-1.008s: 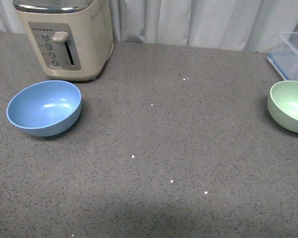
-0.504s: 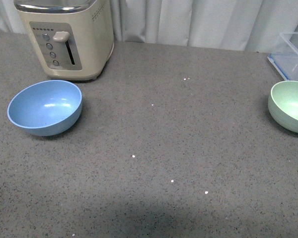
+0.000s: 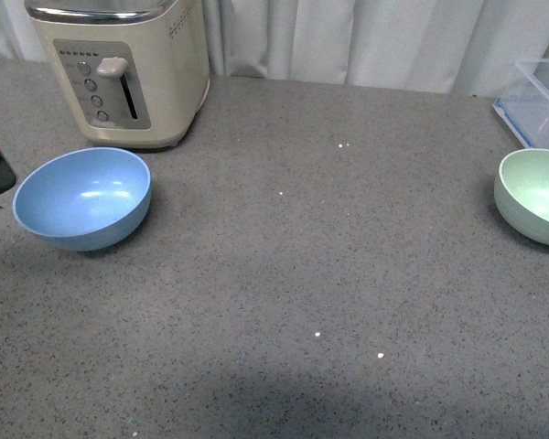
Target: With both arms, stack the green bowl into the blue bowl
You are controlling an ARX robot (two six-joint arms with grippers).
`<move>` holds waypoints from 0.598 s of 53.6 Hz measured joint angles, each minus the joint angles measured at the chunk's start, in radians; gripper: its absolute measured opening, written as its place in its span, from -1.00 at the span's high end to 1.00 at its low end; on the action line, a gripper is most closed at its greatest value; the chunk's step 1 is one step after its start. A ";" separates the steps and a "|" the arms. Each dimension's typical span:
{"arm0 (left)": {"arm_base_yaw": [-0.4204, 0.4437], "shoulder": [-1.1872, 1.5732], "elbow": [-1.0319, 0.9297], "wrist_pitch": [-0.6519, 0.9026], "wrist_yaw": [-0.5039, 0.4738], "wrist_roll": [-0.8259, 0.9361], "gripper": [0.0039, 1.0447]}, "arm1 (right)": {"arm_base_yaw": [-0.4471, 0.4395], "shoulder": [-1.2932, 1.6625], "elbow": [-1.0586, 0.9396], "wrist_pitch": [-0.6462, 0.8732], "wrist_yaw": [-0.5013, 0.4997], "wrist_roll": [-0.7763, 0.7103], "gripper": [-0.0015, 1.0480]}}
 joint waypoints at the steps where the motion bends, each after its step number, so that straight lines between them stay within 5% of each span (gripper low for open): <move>1: -0.004 0.029 0.016 0.000 -0.001 -0.002 -0.88 | 0.000 0.000 0.000 0.000 0.000 0.000 -0.83; 32: 0.018 0.394 0.360 -0.195 -0.007 -0.021 -0.88 | 0.000 0.000 0.000 0.000 0.000 0.000 -0.83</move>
